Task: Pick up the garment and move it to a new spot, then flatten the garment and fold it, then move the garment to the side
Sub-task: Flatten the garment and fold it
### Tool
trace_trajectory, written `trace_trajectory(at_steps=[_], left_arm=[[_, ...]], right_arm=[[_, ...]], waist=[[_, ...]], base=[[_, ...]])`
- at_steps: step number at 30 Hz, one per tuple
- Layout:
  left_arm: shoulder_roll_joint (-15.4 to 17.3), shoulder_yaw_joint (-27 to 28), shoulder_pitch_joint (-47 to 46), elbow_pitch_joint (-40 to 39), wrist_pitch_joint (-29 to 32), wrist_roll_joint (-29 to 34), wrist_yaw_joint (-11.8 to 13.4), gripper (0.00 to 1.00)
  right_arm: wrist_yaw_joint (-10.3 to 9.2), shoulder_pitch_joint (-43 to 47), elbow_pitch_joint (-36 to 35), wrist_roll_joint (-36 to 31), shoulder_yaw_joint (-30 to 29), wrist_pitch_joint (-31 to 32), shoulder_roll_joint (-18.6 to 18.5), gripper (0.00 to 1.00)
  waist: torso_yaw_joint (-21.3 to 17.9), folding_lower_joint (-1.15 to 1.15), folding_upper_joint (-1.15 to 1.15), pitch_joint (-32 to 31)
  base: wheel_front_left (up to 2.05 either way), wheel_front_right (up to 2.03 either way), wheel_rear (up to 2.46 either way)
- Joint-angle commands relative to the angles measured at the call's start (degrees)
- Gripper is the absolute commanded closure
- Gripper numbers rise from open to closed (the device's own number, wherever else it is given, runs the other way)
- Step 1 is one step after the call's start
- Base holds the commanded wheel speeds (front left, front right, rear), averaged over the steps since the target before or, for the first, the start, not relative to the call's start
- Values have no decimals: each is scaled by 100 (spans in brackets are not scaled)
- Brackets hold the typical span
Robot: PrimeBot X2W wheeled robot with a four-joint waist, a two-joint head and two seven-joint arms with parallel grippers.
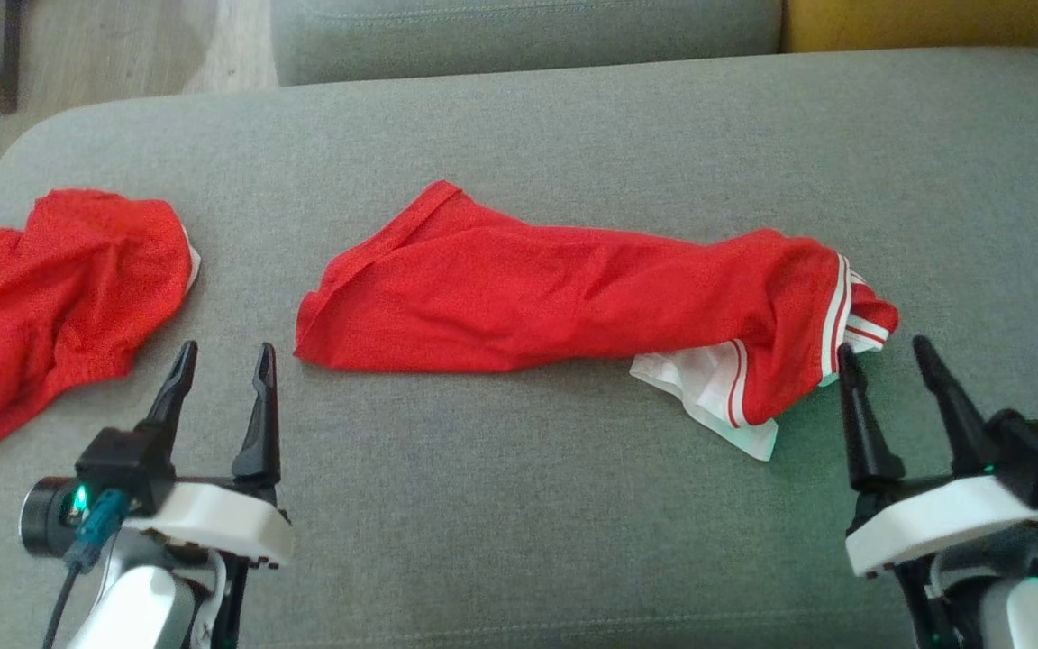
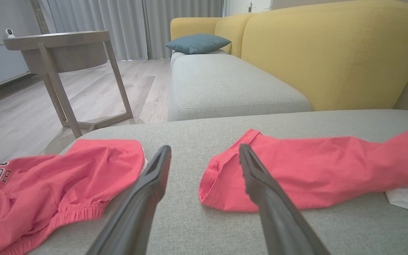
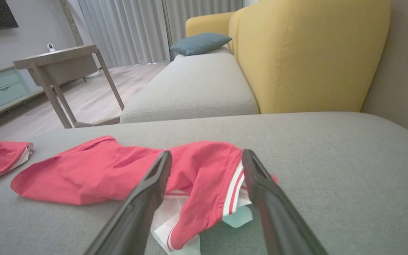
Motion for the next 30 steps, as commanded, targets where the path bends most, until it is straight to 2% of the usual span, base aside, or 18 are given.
trace_trajectory(at_steps=[1, 8, 19, 20, 21, 25, 30], left_arm=[[177, 220, -266, -173, -23, -6, 48, 0], [161, 151, -517, -271, -8, 88, 70, 0], [121, 151, -859, -285, -31, 177, 72, 0], [123, 153, -868, -278, -33, 183, 73, 0], [125, 155, -875, -271, -35, 188, 74, 0], [143, 167, -875, -245, -41, 212, 90, 0], [181, 208, -815, -232, -45, 196, 123, 0]], right_arm=[[44, -152, -133, -2, 158, 34, -24, 0], [44, -155, 709, 54, 581, 155, -24, 0], [44, -893, 1901, 170, 855, -224, -24, 0], [44, -938, 1941, 204, 878, -253, -24, 65], [44, -966, 1971, 232, 895, -271, -24, 100], [44, -974, 1738, 238, 929, -480, -70, 100], [44, -814, 881, 261, 992, -537, -300, 100]], waist=[[6, 0, 0, 30], [88, 0, 0, 374], [196, 0, 0, 830], [199, 0, 0, 840], [200, 0, 0, 847], [181, 0, 0, 826], [46, 0, 0, 746]], base=[[0, 0, 0], [0, 0, 0], [0, 0, 0], [0, 0, 0], [0, 0, 0], [0, 0, 0], [0, 0, 0]])
